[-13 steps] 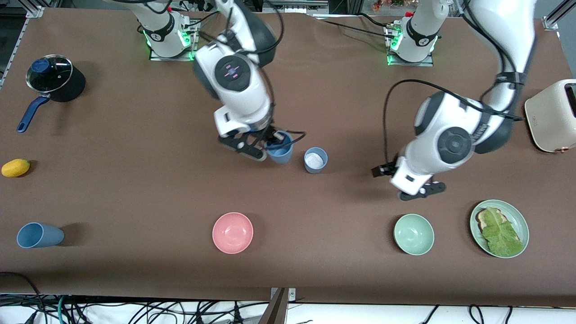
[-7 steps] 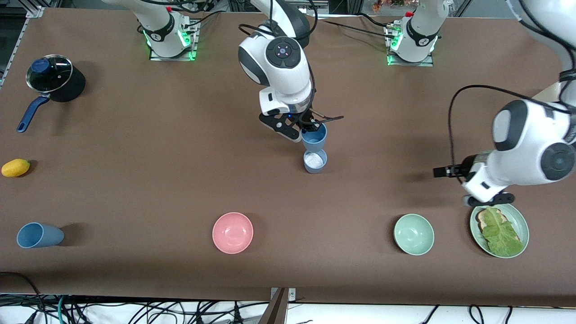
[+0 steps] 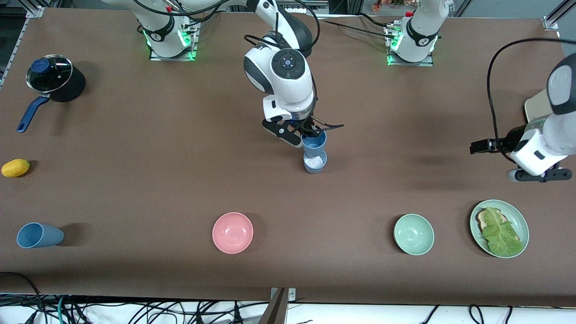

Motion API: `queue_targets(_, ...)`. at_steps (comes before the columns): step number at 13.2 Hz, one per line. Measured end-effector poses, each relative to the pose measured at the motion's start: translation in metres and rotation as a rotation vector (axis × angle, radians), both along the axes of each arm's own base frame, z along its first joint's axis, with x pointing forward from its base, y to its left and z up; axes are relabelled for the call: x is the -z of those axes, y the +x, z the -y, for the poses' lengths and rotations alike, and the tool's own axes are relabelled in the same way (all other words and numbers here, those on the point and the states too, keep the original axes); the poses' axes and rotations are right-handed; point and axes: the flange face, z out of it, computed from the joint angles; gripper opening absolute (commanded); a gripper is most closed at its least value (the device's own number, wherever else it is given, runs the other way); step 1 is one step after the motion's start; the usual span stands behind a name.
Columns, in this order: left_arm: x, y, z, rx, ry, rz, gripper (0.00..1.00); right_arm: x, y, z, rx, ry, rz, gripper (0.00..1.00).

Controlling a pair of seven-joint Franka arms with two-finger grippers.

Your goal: Stack blue cups with both arms

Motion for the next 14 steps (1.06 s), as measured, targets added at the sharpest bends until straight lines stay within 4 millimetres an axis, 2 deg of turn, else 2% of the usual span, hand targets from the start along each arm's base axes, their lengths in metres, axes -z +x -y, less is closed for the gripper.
queue_targets(1,-0.013,-0.004,0.001,0.001,0.006,0.009,1.00,0.000,0.001,0.000,0.001,0.002,0.003,0.00)
queue_targets(3,-0.026,-0.007,0.007,0.008,0.010,0.019,1.00,-0.005,0.005,0.001,0.004,0.008,0.020,0.00)
queue_targets(7,-0.027,-0.007,0.010,0.014,0.010,0.019,1.00,-0.006,0.009,0.003,0.009,0.009,0.028,0.00)
queue_targets(11,-0.025,-0.010,0.010,0.014,0.009,-0.001,1.00,0.015,0.012,-0.002,0.001,-0.007,0.032,0.00)
queue_targets(12,-0.025,-0.010,0.010,0.014,0.009,-0.004,1.00,0.020,0.013,-0.004,-0.001,-0.011,0.032,0.12)
queue_targets(14,-0.024,-0.010,0.010,0.014,0.009,-0.007,1.00,0.020,0.014,-0.004,-0.002,-0.013,0.037,0.46)
